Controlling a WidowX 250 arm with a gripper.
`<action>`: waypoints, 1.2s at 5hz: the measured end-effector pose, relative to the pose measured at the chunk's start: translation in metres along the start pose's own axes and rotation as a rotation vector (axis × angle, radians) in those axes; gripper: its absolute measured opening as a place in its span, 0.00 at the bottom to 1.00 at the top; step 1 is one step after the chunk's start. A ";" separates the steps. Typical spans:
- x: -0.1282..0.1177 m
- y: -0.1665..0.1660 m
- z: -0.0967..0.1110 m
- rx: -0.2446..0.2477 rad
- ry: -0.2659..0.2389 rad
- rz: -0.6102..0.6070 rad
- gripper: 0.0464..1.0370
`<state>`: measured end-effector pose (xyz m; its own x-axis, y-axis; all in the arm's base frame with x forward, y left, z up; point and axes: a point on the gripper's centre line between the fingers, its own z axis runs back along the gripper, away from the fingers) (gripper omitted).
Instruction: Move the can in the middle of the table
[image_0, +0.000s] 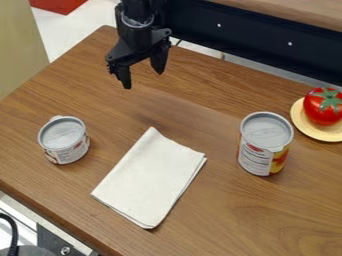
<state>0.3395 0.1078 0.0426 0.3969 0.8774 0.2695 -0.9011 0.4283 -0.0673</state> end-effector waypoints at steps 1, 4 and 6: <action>-0.007 0.005 -0.010 0.029 0.025 -0.007 0.96; -0.085 -0.001 0.012 0.008 0.036 -0.130 0.96; -0.138 -0.004 0.051 -0.076 0.055 -0.129 0.96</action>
<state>0.2796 -0.0256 0.0549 0.5193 0.8238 0.2275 -0.8270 0.5515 -0.1091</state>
